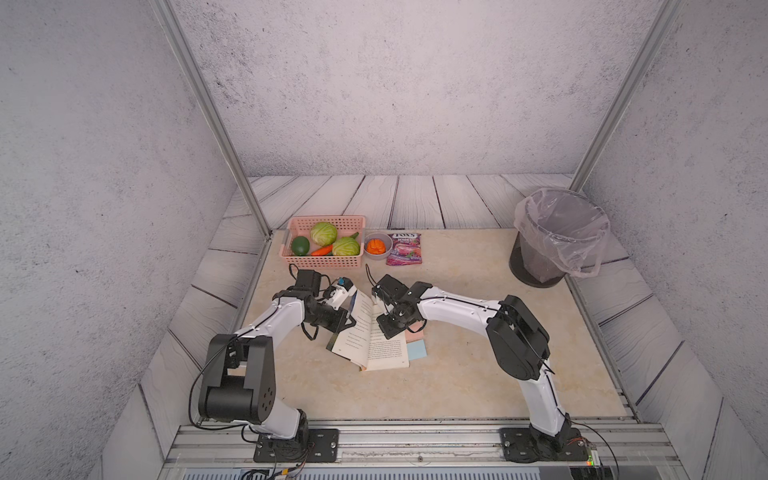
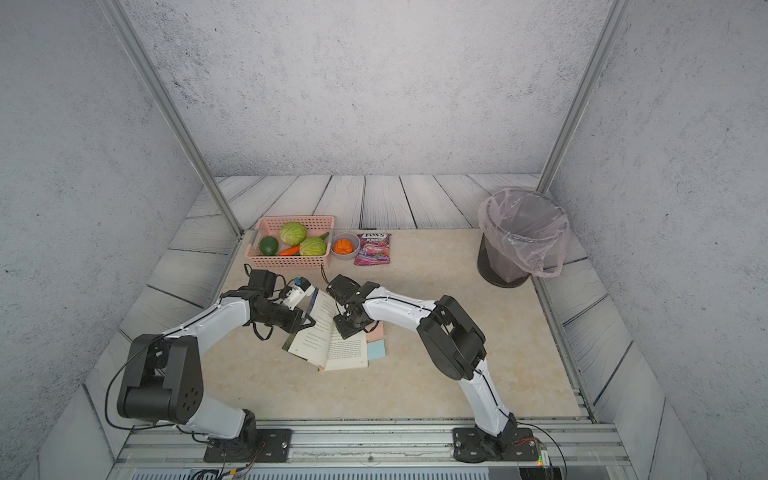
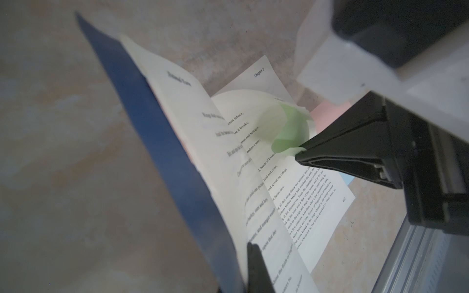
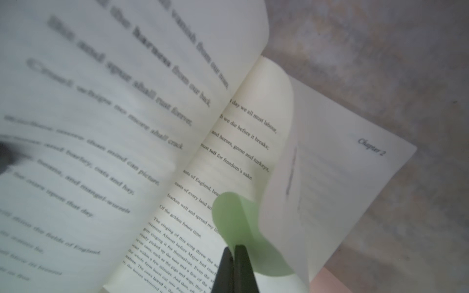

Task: Peel off the used sticky note
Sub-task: Tear off the note from the book.

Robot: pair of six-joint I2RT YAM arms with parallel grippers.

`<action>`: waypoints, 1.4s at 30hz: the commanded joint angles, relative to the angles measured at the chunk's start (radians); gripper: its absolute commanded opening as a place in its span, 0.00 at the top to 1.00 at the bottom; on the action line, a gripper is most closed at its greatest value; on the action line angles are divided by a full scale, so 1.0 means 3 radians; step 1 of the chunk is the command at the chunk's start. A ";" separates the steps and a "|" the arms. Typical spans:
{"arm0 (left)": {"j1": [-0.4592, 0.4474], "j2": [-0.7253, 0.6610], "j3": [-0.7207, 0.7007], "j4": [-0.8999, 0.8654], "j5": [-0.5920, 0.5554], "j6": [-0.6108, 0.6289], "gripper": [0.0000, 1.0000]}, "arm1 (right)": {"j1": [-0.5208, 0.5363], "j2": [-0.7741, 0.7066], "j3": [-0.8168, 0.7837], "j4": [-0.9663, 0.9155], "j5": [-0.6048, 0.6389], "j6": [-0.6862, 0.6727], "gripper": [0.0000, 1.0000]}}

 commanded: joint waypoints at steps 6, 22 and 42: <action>0.0052 0.0084 -0.0051 -0.0283 -0.0308 0.0071 1.00 | 0.0022 -0.0038 -0.0106 0.0071 -0.0116 -0.0030 1.00; 0.0062 0.0084 -0.0058 -0.0273 -0.0299 0.0070 1.00 | 0.0027 -0.0601 -0.0659 0.0159 -0.0358 -0.0294 1.00; 0.0083 0.0062 -0.0065 -0.0259 -0.0293 0.0055 1.00 | -0.0148 -0.1223 -0.0867 0.0026 -0.0134 -0.0152 1.00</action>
